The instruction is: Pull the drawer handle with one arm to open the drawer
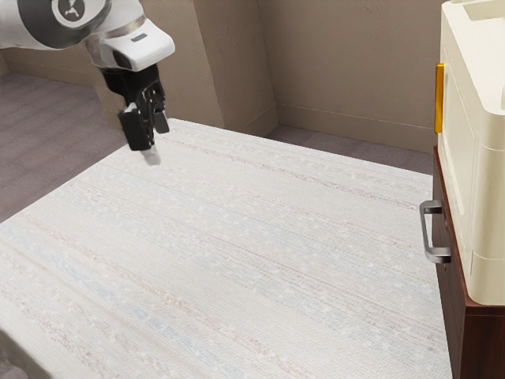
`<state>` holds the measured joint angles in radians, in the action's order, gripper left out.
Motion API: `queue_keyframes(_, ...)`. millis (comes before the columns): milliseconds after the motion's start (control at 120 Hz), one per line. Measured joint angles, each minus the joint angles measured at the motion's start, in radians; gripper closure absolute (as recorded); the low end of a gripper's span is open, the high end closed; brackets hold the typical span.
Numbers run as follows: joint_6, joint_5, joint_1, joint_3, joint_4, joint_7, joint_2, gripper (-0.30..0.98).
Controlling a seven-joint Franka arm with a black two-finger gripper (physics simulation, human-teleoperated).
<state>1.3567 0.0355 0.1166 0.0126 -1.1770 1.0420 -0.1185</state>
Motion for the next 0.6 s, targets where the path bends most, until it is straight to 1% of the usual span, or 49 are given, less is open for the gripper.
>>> queue_keyframes(192, 0.005, -0.002, 0.006, 0.003, -0.006, -0.031, -0.007, 0.0)
queue_keyframes(267, 0.007, -0.014, 0.005, 0.003, -0.026, -0.042, -0.01, 0.0)
queue_keyframes(358, 0.007, -0.023, 0.01, -0.003, -0.064, -0.037, 0.016, 0.0)
queue_keyframes(475, 0.011, -0.022, 0.01, -0.023, -0.099, 0.056, 0.037, 0.0)
queue_keyframes(600, 0.049, -0.004, 0.044, -0.098, -0.148, 0.256, 0.057, 0.0)
